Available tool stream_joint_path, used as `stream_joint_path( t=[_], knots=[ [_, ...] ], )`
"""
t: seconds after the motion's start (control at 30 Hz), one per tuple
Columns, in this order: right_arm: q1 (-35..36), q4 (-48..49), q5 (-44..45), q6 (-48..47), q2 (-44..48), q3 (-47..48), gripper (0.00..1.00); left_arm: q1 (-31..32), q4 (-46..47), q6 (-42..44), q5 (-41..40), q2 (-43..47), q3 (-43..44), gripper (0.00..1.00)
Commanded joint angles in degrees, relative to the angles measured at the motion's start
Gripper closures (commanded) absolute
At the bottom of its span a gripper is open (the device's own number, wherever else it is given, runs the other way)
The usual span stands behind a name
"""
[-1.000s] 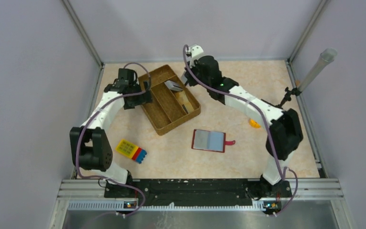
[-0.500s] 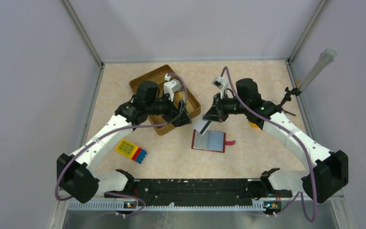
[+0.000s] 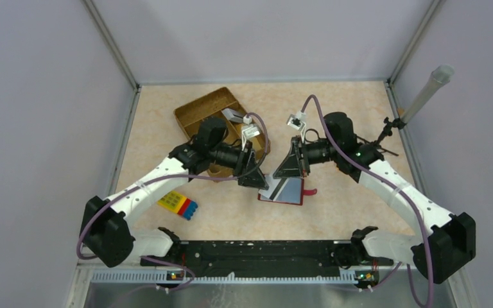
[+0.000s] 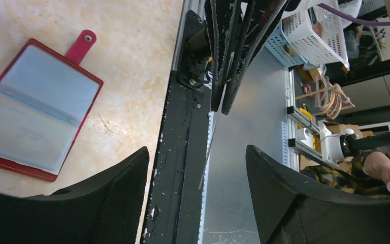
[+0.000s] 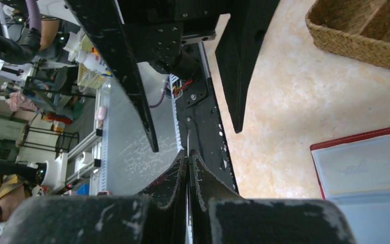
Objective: Put the credit cards into the card holder
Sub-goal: Pick up the credit card from the storage box.
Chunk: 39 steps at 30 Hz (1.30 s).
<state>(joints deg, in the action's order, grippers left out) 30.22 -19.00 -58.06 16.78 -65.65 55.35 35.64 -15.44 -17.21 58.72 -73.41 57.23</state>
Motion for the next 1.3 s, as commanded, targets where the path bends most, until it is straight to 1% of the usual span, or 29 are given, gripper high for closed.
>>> stream_joint_path(
  t=[0.0, 0.03, 0.07, 0.13, 0.17, 0.2, 0.23, 0.27, 0.33, 0.37, 0.4, 0.43, 0.47, 0.53, 0.6, 0.67, 0.73, 0.8, 0.9, 1.03, 1.1, 1.27],
  knots=[
    [0.1, 5.7, -4.4, 1.3, -0.5, -0.6, 1.00, 1.8, 4.5, -2.8, 3.8, -2.1, -0.5, 0.31],
    [0.1, 6.1, -4.6, 1.5, -0.8, -0.9, 1.00, 2.2, 4.6, -3.1, 3.7, -2.6, -0.5, 0.32],
    [0.1, 6.9, -4.9, 1.8, -1.1, -1.0, 1.00, 2.6, 4.6, -3.3, 3.7, -3.1, -0.5, 0.35],
    [0.1, 7.2, -4.8, 1.7, -1.7, -1.4, 1.00, 3.4, 4.6, -3.5, 3.9, -3.9, -0.5, 0.48],
    [0.1, 7.3, -4.6, 1.4, -2.0, -1.5, 1.00, 3.7, 4.5, -3.6, 4.1, -4.3, -0.6, 0.61],
    [0.1, 7.2, -3.8, 1.2, -2.2, -1.6, 1.00, 3.8, 4.5, -3.7, 4.2, -4.5, -0.8, 0.80],
    [0.2, 6.8, -3.1, 0.7, -2.5, -1.6, 1.00, 3.8, 4.5, -3.9, 4.1, -4.6, -1.1, 0.95],
    [0.0, 6.4, -1.9, 0.2, -2.9, -1.6, 1.00, 3.8, 4.7, -4.3, 3.7, -4.4, -1.6, 1.00],
    [-0.4, 5.6, 0.2, -0.3, -3.7, -1.5, 1.00, 3.8, 6.9, -6.6, 1.1, -3.8, -3.8, 1.00],
    [-0.8, 5.7, 1.1, -0.1, -4.2, -1.8, 0.80, 3.8, 10.0, -8.8, -0.5, -3.2, -5.7, 1.00],
    [-1.4, 6.4, 2.0, 0.6, -4.4, -2.1, 0.62, 3.9, 13.2, -11.7, -2.0, -2.6, -7.8, 1.00],
    [-2.0, 7.5, 2.9, 1.4, -4.4, -2.8, 0.49, 3.8, 17.2, -14.9, -3.7, -1.8, -10.3, 1.00],
    [-2.7, 8.7, 3.8, 2.9, -4.3, -3.5, 0.38, 3.8, 22.3, -18.3, -5.4, -1.0, -13.0, 1.00],
    [-4.3, 12.2, 4.9, 5.9, -3.5, -5.7, 0.33, 3.8, 32.5, -25.5, -9.0, 0.4, -18.0, 1.00],
    [-5.5, 15.8, 7.1, 9.3, -2.5, -8.3, 0.31, 3.8, 42.0, -31.8, -12.6, 1.4, -21.8, 1.00],
    [-5.9, 17.9, 9.7, 11.9, -1.6, -11.2, 0.30, 3.9, 46.2, -34.4, -16.3, 2.3, -24.0, 1.00],
    [-5.8, 22.1, 10.3, 15.9, -1.0, -14.1, 0.30, 3.8, 48.8, -36.1, -19.7, 3.1, -25.0, 1.00],
    [-5.8, 28.9, 9.4, 21.9, -0.5, -18.1, 0.34, 3.8, 51.8, -37.8, -21.8, 3.3, -26.0, 1.00],
    [-5.8, 41.6, 8.6, 31.3, 1.1, -24.3, 0.38, 3.8, 56.6, -40.6, -23.0, 2.8, -27.7, 1.00],
    [-5.7, 53.7, 10.5, 39.5, 3.0, -29.9, 0.46, 3.8, 59.2, -42.5, -22.2, 1.2, -28.3, 1.00],
    [-5.8, 56.5, 11.8, 41.4, 3.5, -31.2, 0.49, 3.8, 60.2, -43.1, -21.8, 0.9, -28.3, 1.00],
    [-5.7, 65.0, 13.0, 46.1, 2.9, -33.3, 0.53, 3.9, 60.4, -43.4, -21.6, 0.8, -28.2, 1.00]
  ],
)
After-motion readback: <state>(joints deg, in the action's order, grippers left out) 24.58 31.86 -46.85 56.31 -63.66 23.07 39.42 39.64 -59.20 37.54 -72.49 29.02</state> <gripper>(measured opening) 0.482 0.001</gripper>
